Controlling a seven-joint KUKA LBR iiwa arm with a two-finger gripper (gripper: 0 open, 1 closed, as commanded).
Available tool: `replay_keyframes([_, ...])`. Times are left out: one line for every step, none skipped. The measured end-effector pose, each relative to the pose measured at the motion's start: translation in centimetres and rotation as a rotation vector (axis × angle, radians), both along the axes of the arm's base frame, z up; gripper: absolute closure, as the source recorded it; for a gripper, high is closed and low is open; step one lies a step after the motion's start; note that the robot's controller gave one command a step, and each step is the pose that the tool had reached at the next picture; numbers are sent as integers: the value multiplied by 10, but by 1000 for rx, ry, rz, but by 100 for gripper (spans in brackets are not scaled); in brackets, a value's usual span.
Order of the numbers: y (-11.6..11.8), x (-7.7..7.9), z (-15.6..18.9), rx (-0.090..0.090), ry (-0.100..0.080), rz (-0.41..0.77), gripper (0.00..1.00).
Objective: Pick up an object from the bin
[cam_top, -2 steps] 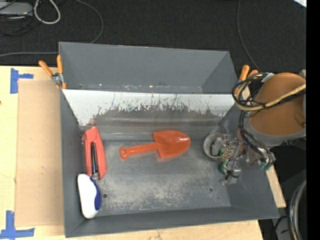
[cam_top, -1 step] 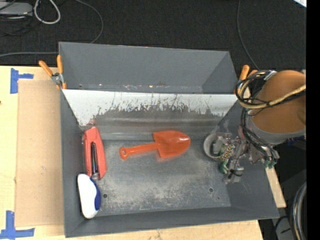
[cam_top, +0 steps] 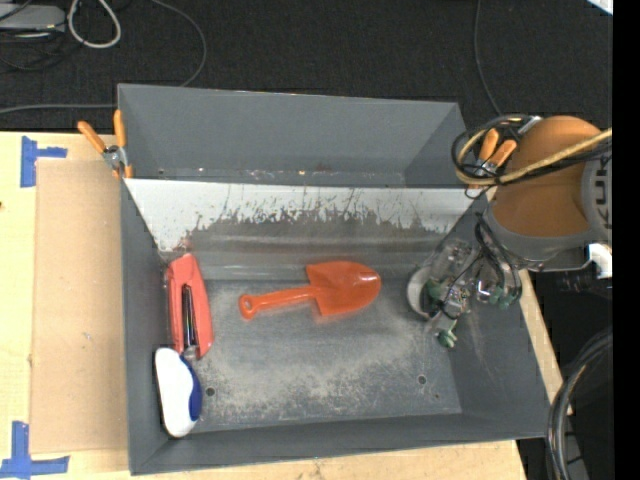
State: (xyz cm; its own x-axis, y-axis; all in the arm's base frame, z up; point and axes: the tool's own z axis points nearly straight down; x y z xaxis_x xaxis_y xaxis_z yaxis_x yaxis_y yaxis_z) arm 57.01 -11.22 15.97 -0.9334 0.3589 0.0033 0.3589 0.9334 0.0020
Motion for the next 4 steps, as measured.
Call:
replay_keyframes([2, -12, 6, 1, 4, 90, 0])
replay_keyframes([19, -15, 22, 2, 1, 282, 0])
replay_keyframes([9, -10, 15, 1, 3, 199, 0])
replay_keyframes([18, -10, 109, 2, 4, 183, 0])
